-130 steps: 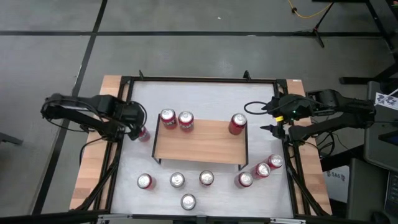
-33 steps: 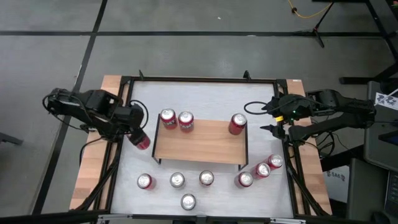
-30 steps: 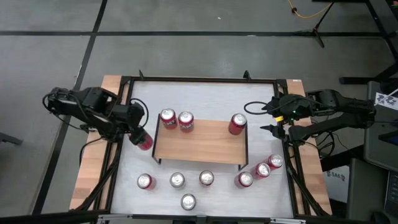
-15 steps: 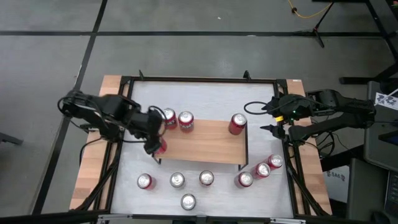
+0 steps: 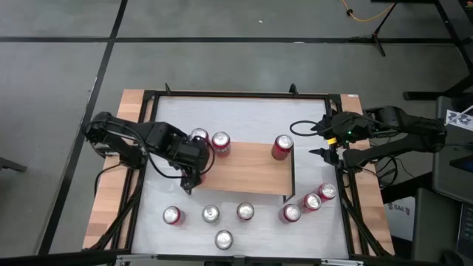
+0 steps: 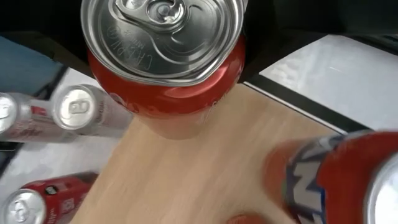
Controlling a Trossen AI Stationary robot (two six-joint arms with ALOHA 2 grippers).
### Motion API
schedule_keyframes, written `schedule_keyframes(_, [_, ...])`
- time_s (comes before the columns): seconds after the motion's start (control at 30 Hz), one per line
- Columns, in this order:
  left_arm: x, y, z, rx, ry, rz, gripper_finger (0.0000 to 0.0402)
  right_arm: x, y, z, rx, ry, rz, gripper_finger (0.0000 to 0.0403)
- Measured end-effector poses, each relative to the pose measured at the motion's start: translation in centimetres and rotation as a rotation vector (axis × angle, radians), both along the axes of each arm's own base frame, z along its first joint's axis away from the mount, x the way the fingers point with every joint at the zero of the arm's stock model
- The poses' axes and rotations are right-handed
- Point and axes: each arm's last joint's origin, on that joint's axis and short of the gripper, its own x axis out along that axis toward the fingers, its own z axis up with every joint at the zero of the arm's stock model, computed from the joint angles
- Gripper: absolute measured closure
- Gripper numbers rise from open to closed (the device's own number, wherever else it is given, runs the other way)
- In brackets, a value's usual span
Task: Place canned beverage on shelf
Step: Put the red soda can on the shelf
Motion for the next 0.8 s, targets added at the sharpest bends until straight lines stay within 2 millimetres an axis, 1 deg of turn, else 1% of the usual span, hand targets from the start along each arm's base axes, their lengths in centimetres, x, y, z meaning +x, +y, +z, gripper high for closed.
schedule_keyframes(0.27, [0.8, -0.1, -0.9, 0.053, 0.041, -0.069, 0.0119, 0.0, 0.0, 0.0, 0.0, 0.0, 0.0, 0.0015])
schedule_keyframes(0.5, [1.1, -0.2, -1.3, 0.058, 0.062, -0.072, 0.0117, 0.0, 0.0, 0.0, 0.0, 0.0, 0.0, 0.0015])
schedule_keyframes(0.8, [1.2, -0.2, -1.4, 0.057, 0.064, -0.071, 0.0075, 0.0, 0.0, 0.0, 0.0, 0.0, 0.0, 0.0015])
